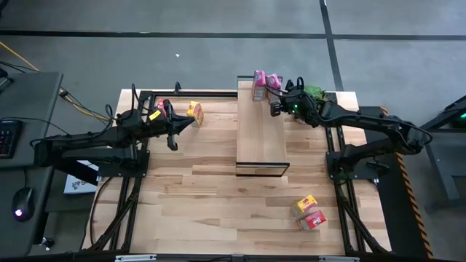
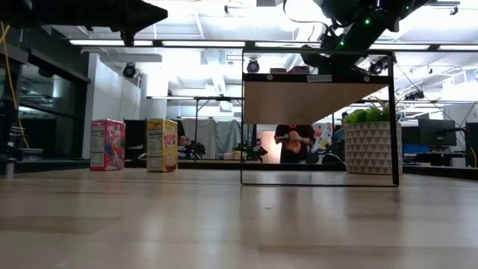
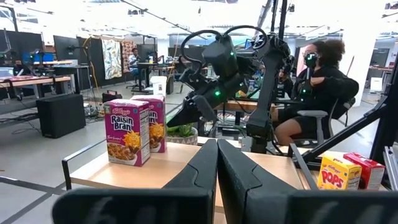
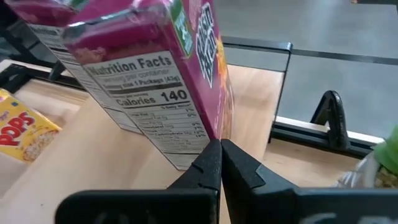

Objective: Stack cereal on shelf
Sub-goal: Put the purple cereal box on the shelf aligned with the purple cereal box

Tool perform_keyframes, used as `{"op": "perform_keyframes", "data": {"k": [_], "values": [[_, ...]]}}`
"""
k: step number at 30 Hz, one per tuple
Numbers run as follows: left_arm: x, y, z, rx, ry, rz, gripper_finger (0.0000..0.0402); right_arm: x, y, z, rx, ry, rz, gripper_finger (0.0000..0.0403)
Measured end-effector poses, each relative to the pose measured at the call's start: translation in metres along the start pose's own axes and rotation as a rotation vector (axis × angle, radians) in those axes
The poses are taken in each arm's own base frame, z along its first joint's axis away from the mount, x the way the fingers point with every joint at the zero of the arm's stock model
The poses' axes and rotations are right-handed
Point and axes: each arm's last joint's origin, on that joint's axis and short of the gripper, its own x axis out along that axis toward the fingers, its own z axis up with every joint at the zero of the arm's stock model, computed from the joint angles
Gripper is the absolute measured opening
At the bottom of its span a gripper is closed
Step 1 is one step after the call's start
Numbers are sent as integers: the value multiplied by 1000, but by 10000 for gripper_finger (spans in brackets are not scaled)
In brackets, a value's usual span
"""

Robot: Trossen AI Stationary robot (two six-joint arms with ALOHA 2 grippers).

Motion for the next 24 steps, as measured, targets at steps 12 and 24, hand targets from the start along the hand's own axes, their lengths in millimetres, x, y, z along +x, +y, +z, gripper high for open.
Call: {"op": "perform_keyframes", "data": {"k": [12, 24], "values": [[0, 0, 0, 0, 0, 0, 3, 0, 1, 0, 10, 12, 30, 0], [0, 0, 0, 0, 0, 0, 3, 0, 2, 0, 21, 15, 44, 0]]}}
